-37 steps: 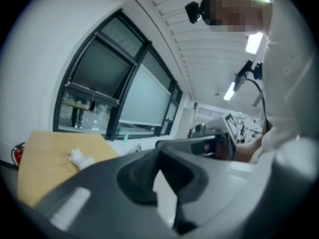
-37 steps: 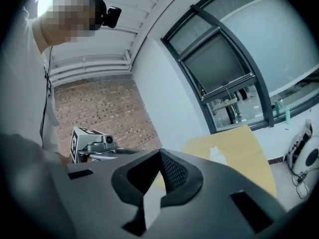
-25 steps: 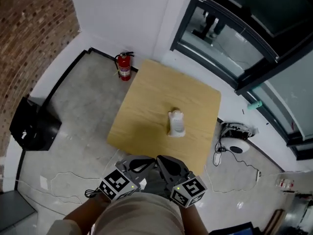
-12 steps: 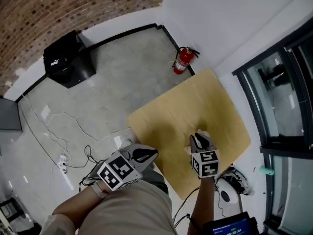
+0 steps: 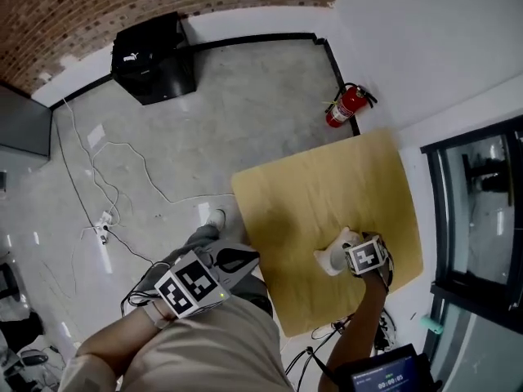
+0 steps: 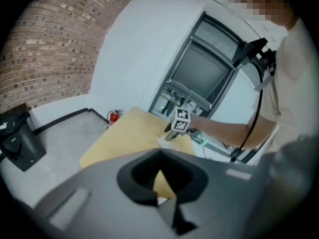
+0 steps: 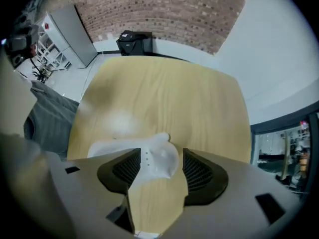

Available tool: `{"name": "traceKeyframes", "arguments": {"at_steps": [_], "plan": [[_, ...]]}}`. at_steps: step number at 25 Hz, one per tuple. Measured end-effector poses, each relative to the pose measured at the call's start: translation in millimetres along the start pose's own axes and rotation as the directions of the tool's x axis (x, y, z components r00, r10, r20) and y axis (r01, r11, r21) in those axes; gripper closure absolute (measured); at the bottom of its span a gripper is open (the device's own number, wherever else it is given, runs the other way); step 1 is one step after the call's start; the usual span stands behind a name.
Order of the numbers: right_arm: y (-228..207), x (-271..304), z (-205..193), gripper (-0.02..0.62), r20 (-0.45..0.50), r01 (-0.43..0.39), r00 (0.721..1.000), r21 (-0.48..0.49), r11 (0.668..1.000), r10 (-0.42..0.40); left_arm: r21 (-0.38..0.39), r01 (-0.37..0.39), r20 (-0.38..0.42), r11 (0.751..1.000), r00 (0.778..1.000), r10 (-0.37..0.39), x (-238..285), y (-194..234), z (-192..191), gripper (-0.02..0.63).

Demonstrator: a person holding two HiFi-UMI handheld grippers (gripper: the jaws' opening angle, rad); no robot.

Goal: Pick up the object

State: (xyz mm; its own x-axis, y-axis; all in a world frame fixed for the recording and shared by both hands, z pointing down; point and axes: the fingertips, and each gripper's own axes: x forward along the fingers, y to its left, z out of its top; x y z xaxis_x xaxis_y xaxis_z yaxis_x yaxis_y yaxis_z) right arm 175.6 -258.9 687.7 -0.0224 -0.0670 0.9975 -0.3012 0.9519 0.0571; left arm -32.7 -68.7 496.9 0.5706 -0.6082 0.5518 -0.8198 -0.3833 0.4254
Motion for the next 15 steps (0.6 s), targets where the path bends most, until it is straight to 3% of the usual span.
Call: {"name": "traceKeyframes", "arguments": {"at_steps": [7, 12, 15], "plan": [[6, 26, 2, 0.348, -0.098, -0.173, 0.981, -0.081, 0.982, 0.165, -0.010, -0.035, -0.002, 0.999, 0.999, 0.035, -5, 0, -6, 0.618], [12, 36, 1, 0.347, -0.086, -0.406, 0.911, -0.015, 0.914, 0.404, -0.021, -0.039, 0.004, 0.999, 0.999, 0.039, -7, 2, -9, 0.618], [12, 38, 0, 0.341, -0.056, -0.464, 0.884, 0.007, 0.886, 0.464, -0.015, -0.033, 0.002, 0.999, 0.999, 0.034, -5, -2, -12, 0.618]]}}
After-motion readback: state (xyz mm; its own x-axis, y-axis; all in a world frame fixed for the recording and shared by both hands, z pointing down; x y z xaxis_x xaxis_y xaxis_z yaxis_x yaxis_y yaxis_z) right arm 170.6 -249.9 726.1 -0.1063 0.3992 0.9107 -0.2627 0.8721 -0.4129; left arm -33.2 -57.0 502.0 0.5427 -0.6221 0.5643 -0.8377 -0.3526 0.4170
